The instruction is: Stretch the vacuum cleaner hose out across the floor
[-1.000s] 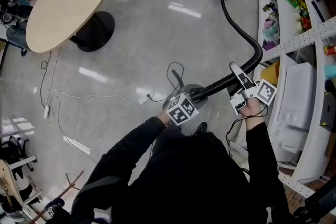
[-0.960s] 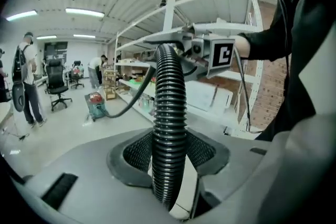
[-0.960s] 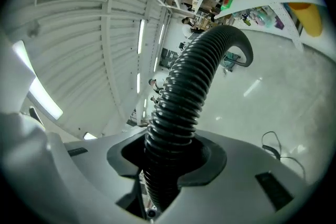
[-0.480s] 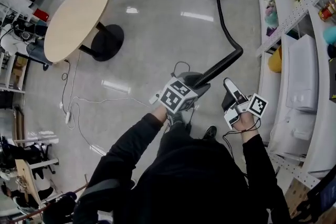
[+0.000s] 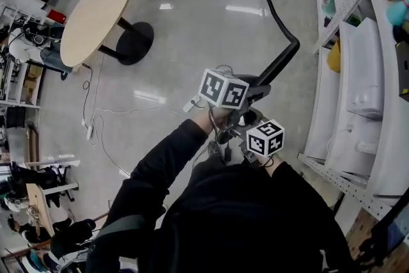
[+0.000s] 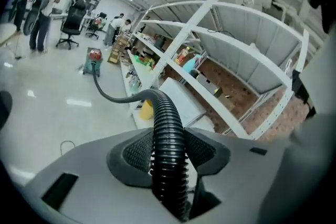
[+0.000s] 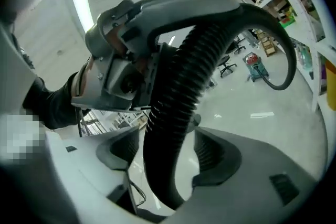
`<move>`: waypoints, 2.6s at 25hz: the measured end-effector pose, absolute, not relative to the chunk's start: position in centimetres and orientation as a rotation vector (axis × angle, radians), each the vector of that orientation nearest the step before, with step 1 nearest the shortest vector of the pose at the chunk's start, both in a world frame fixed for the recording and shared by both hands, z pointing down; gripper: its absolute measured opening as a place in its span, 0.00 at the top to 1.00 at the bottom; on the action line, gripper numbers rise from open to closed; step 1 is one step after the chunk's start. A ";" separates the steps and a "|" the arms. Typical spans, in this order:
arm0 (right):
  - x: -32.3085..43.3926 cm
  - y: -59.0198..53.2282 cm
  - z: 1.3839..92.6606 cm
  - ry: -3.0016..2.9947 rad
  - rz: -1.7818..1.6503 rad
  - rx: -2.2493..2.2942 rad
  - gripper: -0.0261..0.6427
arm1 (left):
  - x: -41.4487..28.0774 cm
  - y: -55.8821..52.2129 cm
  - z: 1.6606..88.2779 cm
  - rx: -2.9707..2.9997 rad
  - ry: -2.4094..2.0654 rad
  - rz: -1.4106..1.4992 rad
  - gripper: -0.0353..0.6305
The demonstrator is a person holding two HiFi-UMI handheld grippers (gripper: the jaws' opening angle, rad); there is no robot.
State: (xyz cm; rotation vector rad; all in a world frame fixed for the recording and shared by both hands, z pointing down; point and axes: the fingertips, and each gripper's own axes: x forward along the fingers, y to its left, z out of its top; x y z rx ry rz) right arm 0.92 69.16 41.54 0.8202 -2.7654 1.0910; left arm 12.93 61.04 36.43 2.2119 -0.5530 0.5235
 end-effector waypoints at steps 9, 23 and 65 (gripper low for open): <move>-1.4 72.2 41.2 -2.763 1.178 0.806 0.71 | 6.4 64.1 33.6 2.379 -0.608 0.361 0.63; -5.1 73.0 35.9 -2.817 2.056 0.956 0.71 | -12.2 80.3 47.1 2.795 -0.795 1.029 0.46; 13.3 94.1 38.2 -2.675 2.325 1.059 0.70 | 2.5 103.3 48.0 2.609 -1.190 1.585 0.40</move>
